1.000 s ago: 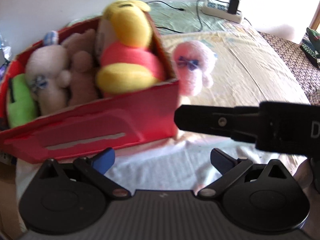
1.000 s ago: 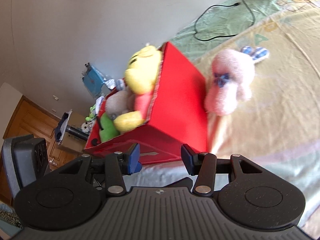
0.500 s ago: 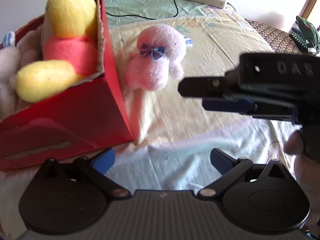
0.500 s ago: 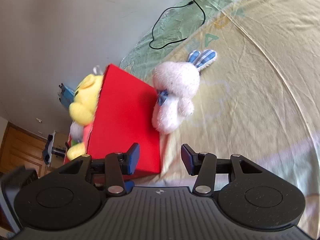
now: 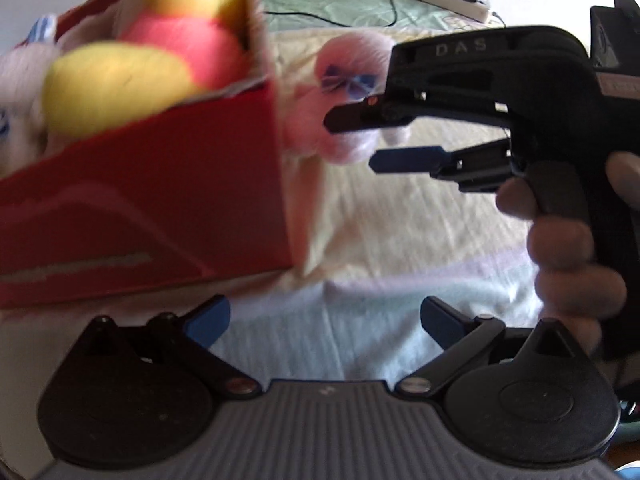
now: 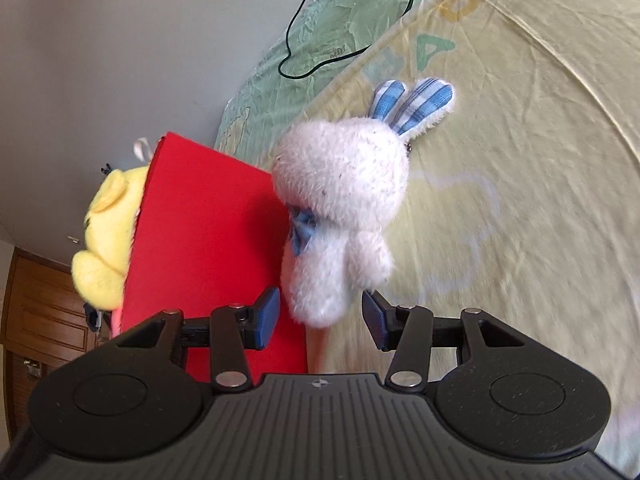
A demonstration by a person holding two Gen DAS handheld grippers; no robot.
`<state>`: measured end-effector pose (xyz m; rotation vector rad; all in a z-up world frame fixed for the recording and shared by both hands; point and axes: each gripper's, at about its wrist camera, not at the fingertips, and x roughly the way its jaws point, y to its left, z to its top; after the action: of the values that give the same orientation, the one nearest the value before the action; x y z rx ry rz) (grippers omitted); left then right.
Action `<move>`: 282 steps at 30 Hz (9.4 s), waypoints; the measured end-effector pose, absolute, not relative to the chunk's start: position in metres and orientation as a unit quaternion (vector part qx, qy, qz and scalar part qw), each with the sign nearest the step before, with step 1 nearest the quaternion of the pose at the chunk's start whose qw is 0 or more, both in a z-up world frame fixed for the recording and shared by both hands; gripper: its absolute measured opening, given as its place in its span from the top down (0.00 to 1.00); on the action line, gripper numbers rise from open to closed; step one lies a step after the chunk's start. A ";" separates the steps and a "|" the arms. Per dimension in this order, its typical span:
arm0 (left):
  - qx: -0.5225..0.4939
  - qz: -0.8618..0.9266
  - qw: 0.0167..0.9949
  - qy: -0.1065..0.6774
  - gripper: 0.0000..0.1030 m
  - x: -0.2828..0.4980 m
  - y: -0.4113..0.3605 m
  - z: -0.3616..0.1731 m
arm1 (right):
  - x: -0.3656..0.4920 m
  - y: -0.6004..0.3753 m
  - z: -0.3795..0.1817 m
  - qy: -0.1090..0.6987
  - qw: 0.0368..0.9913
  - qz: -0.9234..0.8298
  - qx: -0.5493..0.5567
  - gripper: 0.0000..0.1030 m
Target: Organize objects
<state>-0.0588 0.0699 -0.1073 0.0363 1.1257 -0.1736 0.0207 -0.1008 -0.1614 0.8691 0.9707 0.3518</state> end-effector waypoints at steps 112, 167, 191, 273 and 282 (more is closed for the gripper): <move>0.104 -0.131 0.944 0.283 0.22 -0.063 0.190 0.006 | -0.021 0.044 -0.035 0.228 0.887 0.295 0.273 0.54; 0.092 -0.062 0.907 0.406 0.05 -0.049 0.223 -0.014 | -0.064 0.061 -0.035 0.267 0.927 0.084 0.250 0.36; 0.091 -0.043 0.905 0.413 0.03 -0.092 0.142 0.001 | -0.101 -0.015 -0.030 0.281 0.931 0.041 0.229 0.30; 0.096 -0.058 0.845 0.523 0.02 -0.075 0.042 -0.051 | -0.092 -0.097 -0.077 0.428 0.883 -0.129 0.145 0.23; 0.086 -0.034 0.849 0.520 0.02 -0.080 0.041 -0.047 | -0.095 -0.099 -0.074 0.428 0.887 -0.109 0.134 0.23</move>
<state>-0.0804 0.0412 -0.0468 0.1813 1.0949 -0.0710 -0.0952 -0.0993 -0.0740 0.2778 0.8891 -0.2272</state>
